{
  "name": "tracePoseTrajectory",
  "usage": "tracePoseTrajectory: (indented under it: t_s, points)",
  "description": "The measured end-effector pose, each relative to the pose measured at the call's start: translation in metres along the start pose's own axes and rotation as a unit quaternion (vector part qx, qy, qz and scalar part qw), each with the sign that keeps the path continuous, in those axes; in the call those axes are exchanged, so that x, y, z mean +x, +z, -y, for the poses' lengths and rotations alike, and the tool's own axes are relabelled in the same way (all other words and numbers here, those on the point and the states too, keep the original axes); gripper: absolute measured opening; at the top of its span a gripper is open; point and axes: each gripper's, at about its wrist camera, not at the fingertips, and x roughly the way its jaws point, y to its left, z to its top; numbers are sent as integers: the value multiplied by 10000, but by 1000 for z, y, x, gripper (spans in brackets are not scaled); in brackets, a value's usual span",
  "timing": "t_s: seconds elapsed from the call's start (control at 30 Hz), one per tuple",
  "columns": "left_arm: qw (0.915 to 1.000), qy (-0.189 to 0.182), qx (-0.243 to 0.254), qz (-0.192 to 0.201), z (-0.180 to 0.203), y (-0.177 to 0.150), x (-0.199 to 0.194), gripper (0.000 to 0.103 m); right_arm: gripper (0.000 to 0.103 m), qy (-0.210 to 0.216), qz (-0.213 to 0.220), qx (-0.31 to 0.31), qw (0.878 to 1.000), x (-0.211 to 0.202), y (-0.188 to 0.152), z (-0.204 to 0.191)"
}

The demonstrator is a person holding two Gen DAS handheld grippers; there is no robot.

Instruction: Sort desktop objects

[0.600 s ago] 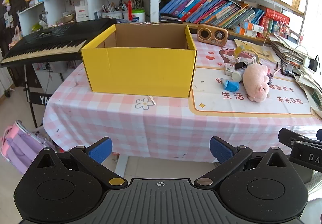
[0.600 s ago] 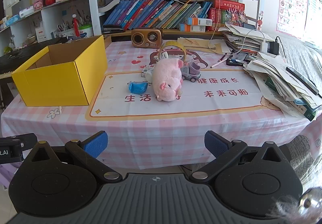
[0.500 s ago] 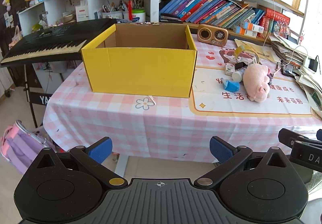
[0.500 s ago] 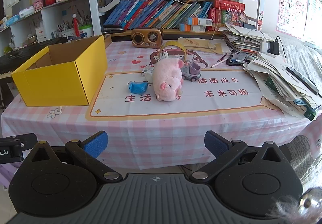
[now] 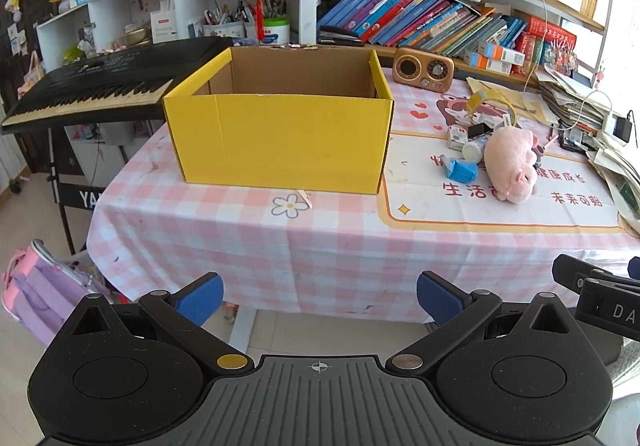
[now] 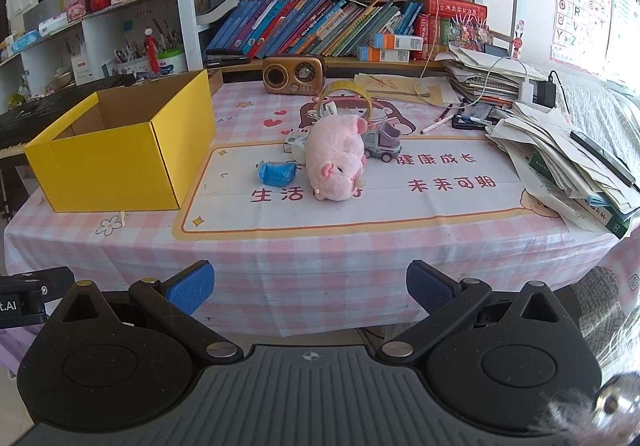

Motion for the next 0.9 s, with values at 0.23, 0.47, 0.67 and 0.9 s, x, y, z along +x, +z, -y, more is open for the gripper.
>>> tracePoseTrajectory:
  t_s: [0.23, 0.47, 0.67, 0.9]
  points:
    - [10000, 0, -2, -2, -1, 0, 0, 103, 103, 3, -4, 1, 10000, -1, 0, 0]
    - [10000, 7, -7, 6, -3, 0, -2, 103, 103, 7, 3, 6, 10000, 0, 0, -1]
    - [10000, 17, -11, 6, -4, 0, -2, 103, 103, 7, -5, -1, 10000, 0, 0, -1]
    - [10000, -26, -20, 10, -5, 0, -4, 103, 103, 11, -10, 0, 10000, 0, -1, -1]
